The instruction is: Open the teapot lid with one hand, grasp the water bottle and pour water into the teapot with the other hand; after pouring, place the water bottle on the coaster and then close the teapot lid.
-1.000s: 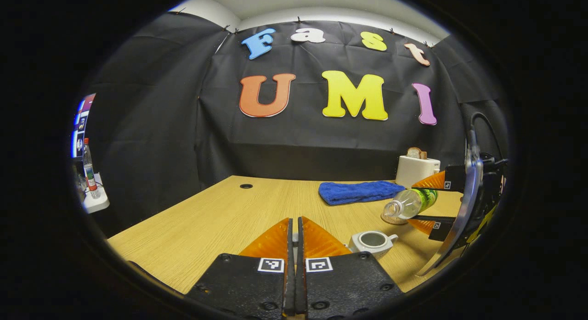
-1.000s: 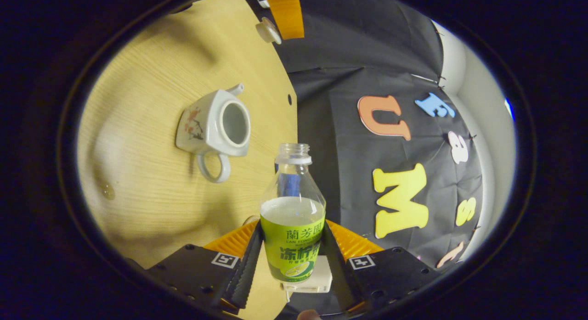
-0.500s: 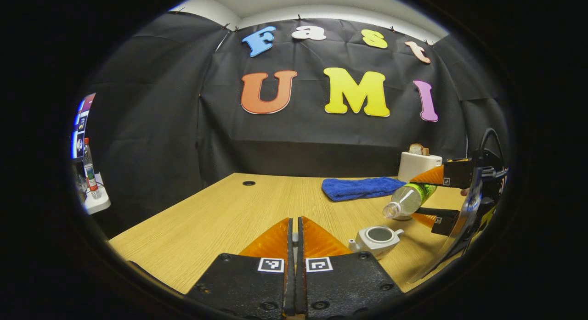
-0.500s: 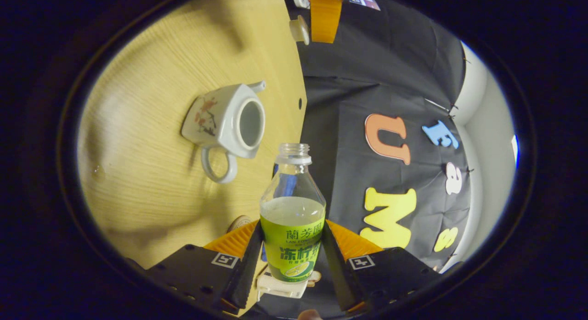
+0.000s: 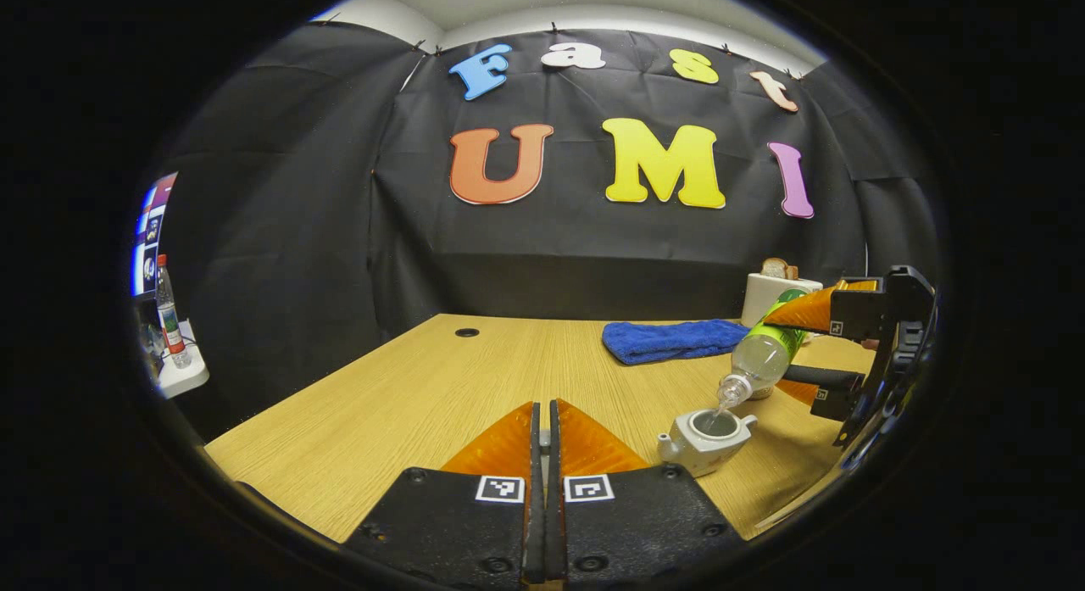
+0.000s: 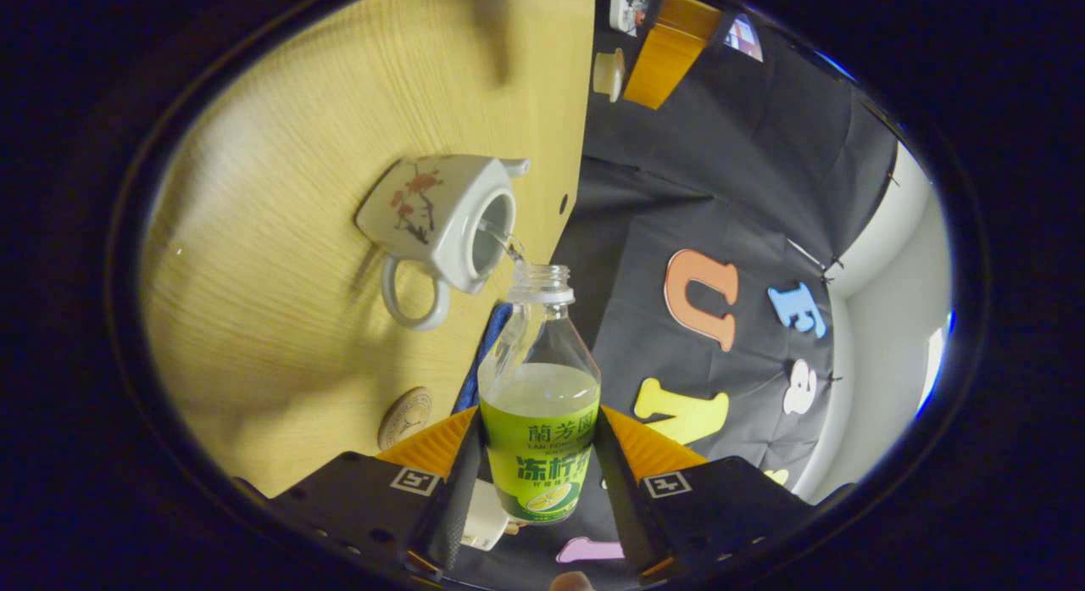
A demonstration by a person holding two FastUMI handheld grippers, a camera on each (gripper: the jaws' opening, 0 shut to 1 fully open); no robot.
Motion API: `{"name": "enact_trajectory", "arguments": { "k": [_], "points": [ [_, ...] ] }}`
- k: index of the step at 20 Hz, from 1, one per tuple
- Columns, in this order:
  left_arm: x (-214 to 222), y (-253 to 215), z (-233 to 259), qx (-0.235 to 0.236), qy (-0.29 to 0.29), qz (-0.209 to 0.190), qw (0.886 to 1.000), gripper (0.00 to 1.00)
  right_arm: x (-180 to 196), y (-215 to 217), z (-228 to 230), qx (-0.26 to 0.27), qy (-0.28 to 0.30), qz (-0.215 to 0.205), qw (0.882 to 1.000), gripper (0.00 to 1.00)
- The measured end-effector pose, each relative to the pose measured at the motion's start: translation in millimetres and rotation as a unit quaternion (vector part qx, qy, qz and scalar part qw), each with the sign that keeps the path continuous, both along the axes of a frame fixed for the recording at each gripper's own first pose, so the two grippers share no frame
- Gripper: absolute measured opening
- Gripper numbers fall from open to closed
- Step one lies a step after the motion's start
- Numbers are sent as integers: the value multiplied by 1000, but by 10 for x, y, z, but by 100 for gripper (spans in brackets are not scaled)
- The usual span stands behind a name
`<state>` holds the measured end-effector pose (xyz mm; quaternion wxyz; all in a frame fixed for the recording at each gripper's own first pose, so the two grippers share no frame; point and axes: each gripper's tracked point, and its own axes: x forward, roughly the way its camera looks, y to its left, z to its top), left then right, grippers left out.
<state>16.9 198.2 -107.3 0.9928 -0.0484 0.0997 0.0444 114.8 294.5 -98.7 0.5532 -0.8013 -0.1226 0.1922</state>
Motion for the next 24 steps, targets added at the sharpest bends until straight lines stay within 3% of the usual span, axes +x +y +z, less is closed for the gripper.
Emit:
{"name": "enact_trajectory", "arguments": {
  "k": [9,24],
  "points": [
    [-14,-4,-16,3,4,-2,1000,3,-57,85,86,-44,-43,30,998,71],
    [-21,-15,1,7,3,-4,1000,3,-85,126,175,-71,-66,43,994,71]
  ]
}}
